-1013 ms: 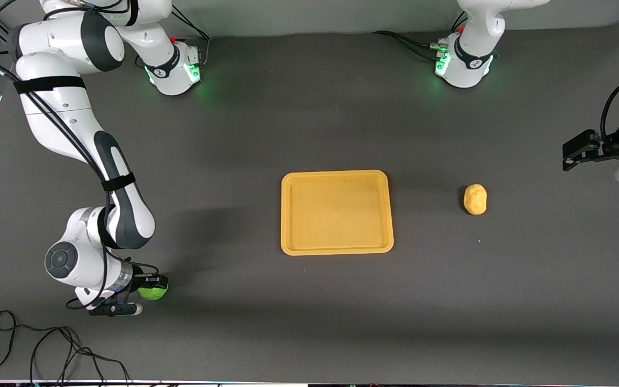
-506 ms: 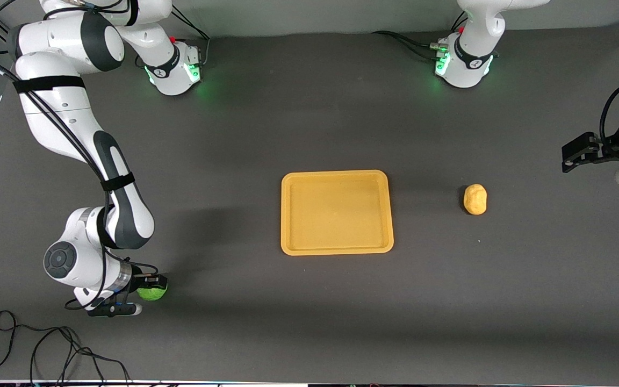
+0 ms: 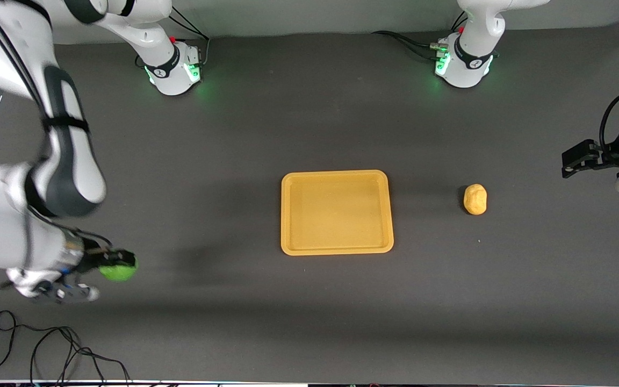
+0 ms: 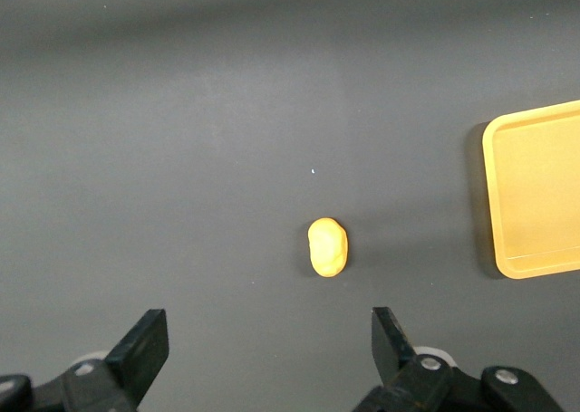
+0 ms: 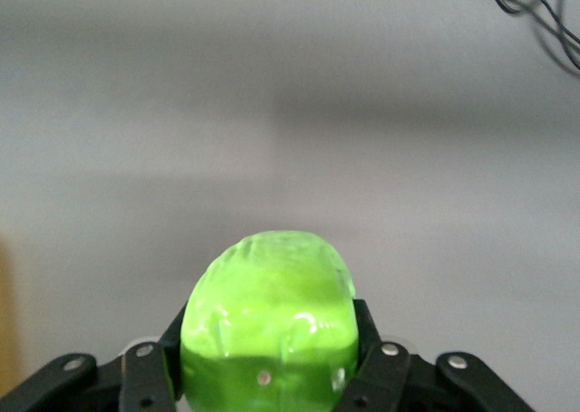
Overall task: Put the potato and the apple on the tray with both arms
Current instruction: 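Lift the apple with the right gripper while the left gripper moves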
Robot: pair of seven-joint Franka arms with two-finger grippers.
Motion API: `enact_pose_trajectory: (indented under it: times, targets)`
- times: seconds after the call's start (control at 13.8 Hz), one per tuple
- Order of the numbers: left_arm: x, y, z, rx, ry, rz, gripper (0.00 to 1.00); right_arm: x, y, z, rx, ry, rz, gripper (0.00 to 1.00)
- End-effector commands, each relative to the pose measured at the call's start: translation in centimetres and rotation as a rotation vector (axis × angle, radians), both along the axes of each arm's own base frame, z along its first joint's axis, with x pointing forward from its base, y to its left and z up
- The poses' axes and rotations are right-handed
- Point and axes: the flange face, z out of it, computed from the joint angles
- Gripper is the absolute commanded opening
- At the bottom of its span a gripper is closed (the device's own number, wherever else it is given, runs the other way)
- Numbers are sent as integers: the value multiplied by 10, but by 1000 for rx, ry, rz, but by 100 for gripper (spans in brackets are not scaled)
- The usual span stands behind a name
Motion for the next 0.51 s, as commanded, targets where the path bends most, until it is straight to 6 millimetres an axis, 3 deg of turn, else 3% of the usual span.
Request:
enact_pose_trajectory:
  times: [0.0, 0.14, 0.29, 0.36, 0.43]
  targets:
    - [8, 8, -13, -15, -28, 38, 100, -44, 0, 73, 8, 26, 24, 31]
    - [-3, 13, -27, -3, 57, 51, 100, -66, -1, 100, 8, 27, 21, 31]
    - [-3, 14, -26, -12, 66, 58, 100, -88, -1, 107, 8, 28, -20, 31]
    - [-4, 14, -24, -12, 69, 58, 100, -99, 13, 110, 8, 29, -40, 31]
    - [-4, 12, -25, -23, 69, 57, 100, -110, 41, 111, 4, 28, -44, 31]
